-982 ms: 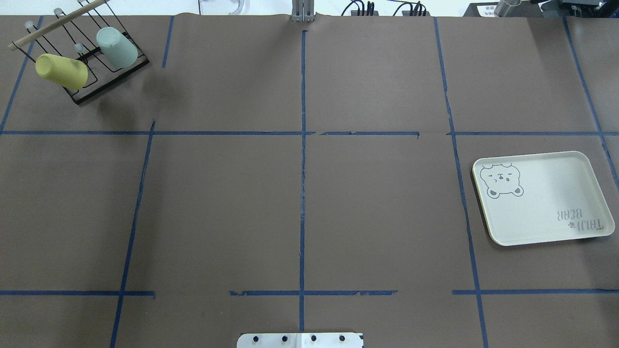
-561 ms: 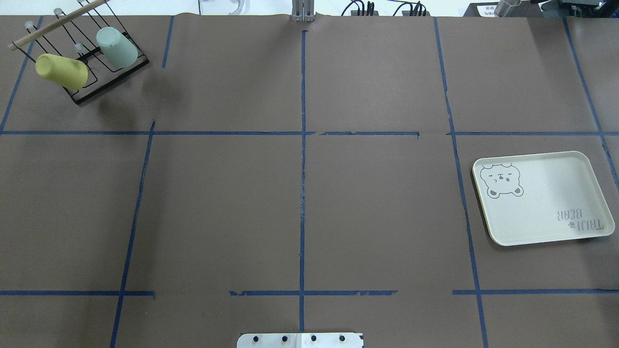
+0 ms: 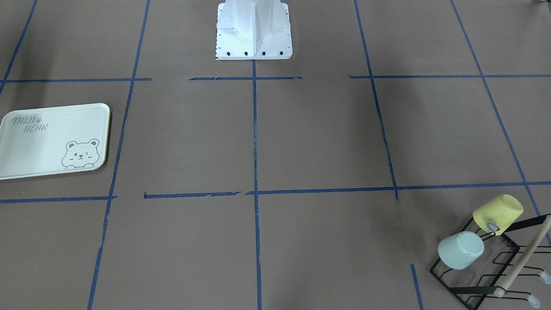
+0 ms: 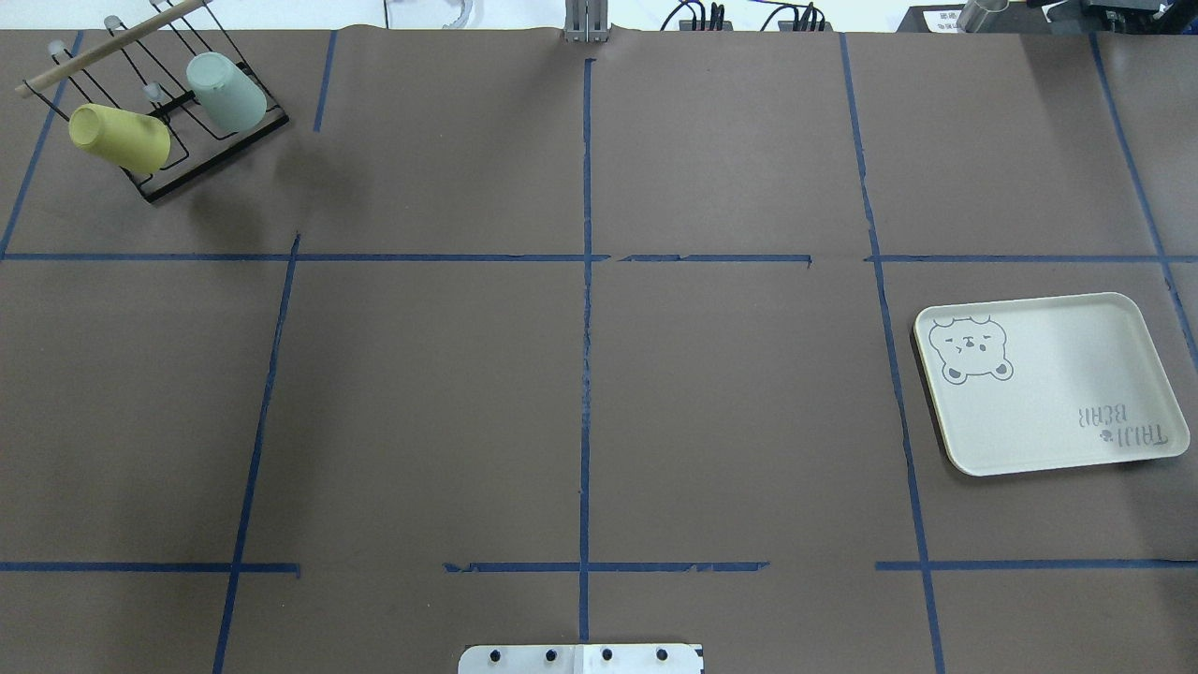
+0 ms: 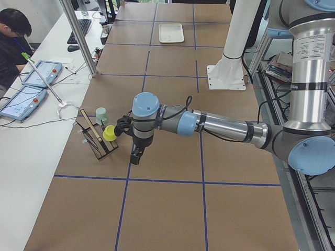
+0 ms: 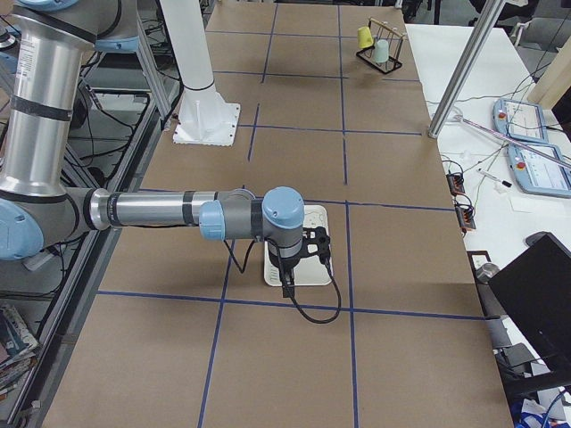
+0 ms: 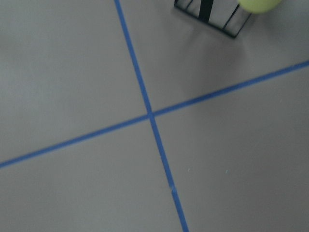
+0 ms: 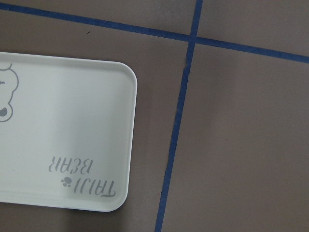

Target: Left arm grabs green cup and hands to right arm on tray

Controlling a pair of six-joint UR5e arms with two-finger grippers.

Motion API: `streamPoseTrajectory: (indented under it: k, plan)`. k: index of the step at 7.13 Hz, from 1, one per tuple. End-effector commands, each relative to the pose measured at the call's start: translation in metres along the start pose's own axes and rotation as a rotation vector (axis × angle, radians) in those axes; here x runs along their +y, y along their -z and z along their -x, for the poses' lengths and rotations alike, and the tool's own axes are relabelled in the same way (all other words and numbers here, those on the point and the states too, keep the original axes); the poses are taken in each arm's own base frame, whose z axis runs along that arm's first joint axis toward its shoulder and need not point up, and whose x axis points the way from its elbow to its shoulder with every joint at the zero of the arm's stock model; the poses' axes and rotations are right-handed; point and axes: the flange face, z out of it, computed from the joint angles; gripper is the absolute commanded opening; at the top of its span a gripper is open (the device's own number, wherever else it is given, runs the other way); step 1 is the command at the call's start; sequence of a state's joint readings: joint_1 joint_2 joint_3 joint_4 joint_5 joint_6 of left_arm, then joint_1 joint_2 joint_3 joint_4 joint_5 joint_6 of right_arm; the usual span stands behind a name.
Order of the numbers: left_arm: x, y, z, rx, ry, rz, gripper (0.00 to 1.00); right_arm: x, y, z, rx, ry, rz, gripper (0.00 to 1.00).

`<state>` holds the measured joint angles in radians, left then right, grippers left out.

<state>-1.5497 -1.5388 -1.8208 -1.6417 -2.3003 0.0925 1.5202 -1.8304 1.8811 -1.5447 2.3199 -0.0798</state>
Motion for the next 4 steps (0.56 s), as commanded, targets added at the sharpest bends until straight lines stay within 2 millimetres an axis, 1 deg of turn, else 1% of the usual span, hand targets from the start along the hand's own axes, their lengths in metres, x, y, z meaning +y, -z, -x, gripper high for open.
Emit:
streamPoseTrajectory:
  k: [1,2,3,4]
  plan:
    - [-0.028,0.001,-0.032,0.047,-0.048,-0.132,1.00,-0.001,0.000,0.000,-0.001,0.001,-0.001,1.00]
    - [-0.042,-0.010,-0.058,0.079,0.002,-0.152,1.00,-0.001,0.000,0.000,-0.001,0.001,-0.001,1.00]
    - [-0.084,-0.004,-0.094,0.110,0.079,-0.168,1.00,-0.002,0.001,0.000,0.001,0.002,-0.002,1.00]
    - [-0.110,-0.021,-0.145,0.156,0.140,-0.139,1.00,-0.003,0.001,0.001,-0.001,0.003,-0.003,1.00]
